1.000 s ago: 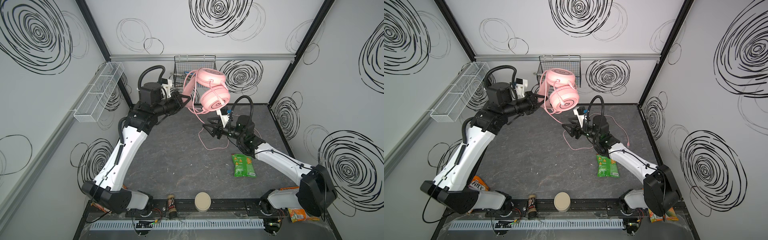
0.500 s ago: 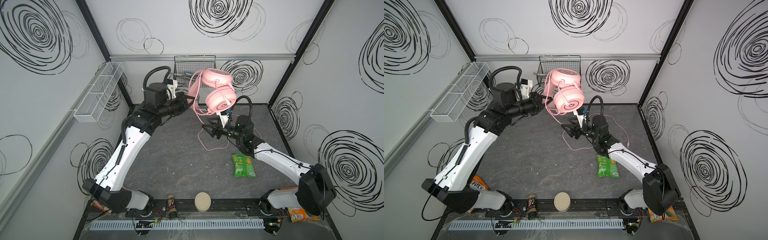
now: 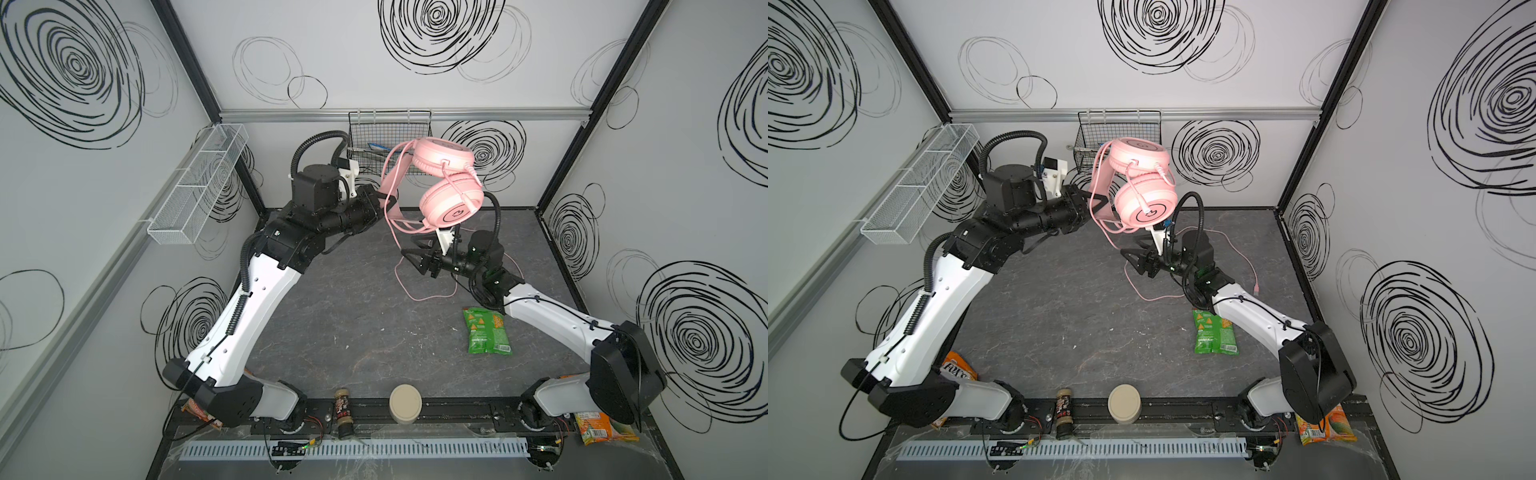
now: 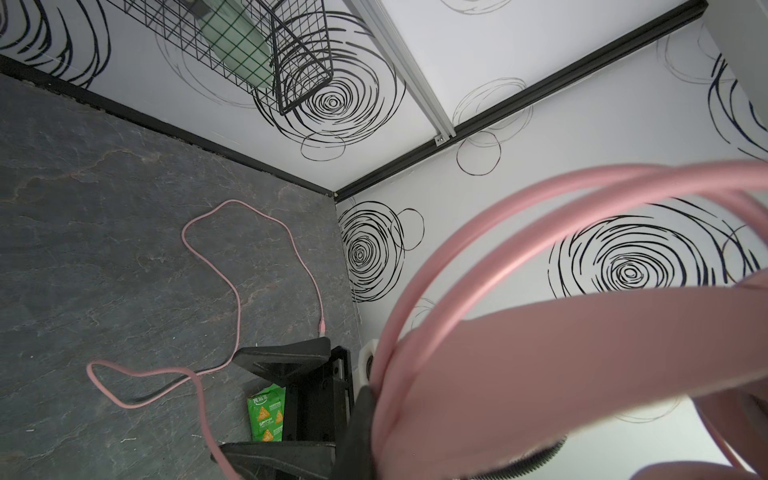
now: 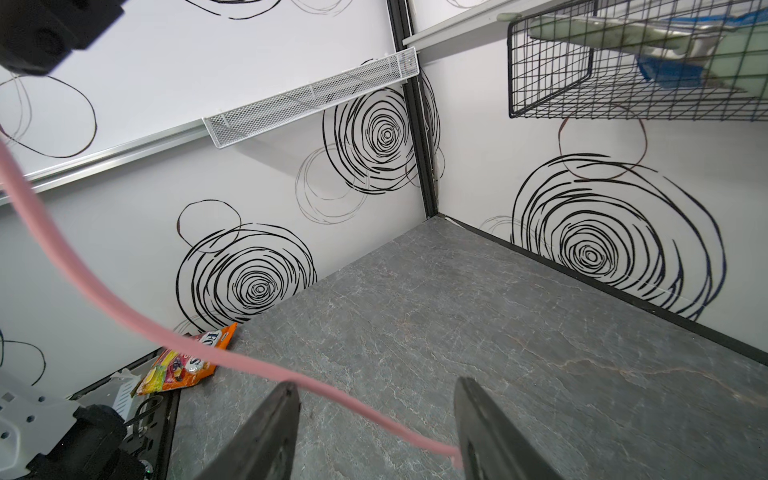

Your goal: Wrap the headphones

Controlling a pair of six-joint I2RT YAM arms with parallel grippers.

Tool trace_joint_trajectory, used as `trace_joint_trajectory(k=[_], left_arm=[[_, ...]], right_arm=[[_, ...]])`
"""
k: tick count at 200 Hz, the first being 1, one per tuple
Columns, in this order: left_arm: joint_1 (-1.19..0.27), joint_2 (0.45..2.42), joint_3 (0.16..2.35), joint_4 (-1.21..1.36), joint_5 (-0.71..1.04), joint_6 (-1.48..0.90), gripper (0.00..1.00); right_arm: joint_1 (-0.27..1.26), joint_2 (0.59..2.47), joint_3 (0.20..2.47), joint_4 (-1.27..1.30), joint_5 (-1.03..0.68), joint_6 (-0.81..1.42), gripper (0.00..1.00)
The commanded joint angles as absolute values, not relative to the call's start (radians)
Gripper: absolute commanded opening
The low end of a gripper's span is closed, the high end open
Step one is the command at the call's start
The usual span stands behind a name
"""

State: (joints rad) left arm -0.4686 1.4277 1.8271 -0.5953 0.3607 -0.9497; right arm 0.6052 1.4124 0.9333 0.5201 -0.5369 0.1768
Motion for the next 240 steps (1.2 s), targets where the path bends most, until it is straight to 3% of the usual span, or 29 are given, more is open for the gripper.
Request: trace_joint_trajectory(k=[1,95,155,240], left_arm=[[-0.492,1.445,1.941,-0.609,0.306,-0.93,0.0],[-0.549,1.477,2.063,-0.748,0.231,-0.9,0.0],[-0.501,1.455,2.065,-0.805,0.215,-0.859,0.0],[-0.511,1.457,2.082,-0.78,0.224,-0.904,0.0]], right_arm=[[0.615,1.424,0.942,0.598,-0.586,0.189,0.64],[0.635,1.383,0.938,0.598,-0.599,0.197,0.66],[0.493,1.185,0.916,0.353,-0.523,0.098,0.68],[0.623,1.144,0.825,0.36,-0.7,-0.009,0.7]])
